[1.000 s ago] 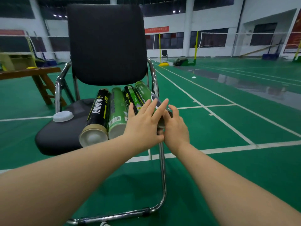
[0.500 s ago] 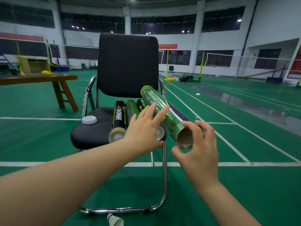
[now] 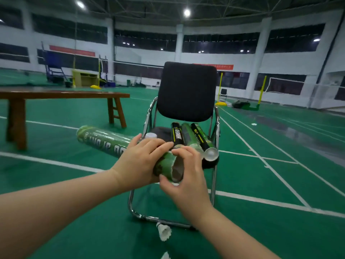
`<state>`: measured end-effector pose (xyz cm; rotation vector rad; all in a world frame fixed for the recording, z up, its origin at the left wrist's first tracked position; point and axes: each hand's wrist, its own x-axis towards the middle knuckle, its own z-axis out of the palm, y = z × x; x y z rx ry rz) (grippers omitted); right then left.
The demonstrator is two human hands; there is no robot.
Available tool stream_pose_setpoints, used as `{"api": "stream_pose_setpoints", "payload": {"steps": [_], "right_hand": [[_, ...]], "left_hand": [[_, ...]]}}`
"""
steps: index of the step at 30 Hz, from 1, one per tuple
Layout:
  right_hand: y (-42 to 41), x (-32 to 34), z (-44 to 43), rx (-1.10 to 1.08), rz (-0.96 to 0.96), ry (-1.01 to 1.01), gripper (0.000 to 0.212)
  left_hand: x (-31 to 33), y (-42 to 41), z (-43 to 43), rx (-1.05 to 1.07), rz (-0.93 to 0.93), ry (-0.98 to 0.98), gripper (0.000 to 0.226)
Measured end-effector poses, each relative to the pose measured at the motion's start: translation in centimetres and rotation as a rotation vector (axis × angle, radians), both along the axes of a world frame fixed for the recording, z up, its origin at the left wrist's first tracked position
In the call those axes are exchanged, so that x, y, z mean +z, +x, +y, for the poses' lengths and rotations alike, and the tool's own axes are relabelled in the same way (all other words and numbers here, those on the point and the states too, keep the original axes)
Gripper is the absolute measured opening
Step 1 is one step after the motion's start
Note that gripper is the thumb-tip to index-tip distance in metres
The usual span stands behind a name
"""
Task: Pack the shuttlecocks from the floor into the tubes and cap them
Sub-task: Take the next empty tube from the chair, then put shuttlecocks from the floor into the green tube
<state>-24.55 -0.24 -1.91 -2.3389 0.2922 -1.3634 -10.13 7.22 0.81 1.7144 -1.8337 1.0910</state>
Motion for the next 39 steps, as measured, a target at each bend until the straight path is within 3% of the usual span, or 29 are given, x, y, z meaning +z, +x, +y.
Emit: {"api": "stream_pose_setpoints", "payload": {"steps": [6, 10, 14, 24, 30, 36, 39], "right_hand": [[4.1, -4.9, 6.9, 0.111, 0.123, 0.071, 0.059], [6.9, -8.8, 10.2, 0.167, 0.226, 0.132, 0.073], [9.6, -12.4, 12.3, 0.178, 0.352, 0.255, 0.079], [13.1, -22.1, 9.5, 0.166, 0.634, 0.390, 0.087], [13.0, -28.9, 5.5, 0.039, 0.792, 0.496, 0.089], [11.8, -34.6, 1.6, -0.128, 1.168, 0.420, 0.096], [11.7, -36.5, 0.6, -0.123, 1.239, 0.497, 0.100]], "left_hand": [[-5.1, 3.2, 9.1, 0.100, 0.120, 0.188, 0.071], [-9.1, 5.3, 13.1, 0.174, 0.169, 0.286, 0.096], [-13.6, 7.4, 15.1, 0.272, 0.268, 0.398, 0.101], [-24.0, 12.1, 12.9, 0.319, 0.415, 0.578, 0.094], [-29.9, 13.4, 10.2, 0.366, 0.439, 0.716, 0.091], [-33.5, 12.8, 8.6, 0.437, 0.524, 0.842, 0.089], [-34.0, 12.2, 8.0, 0.471, 0.562, 0.911, 0.086]]}}
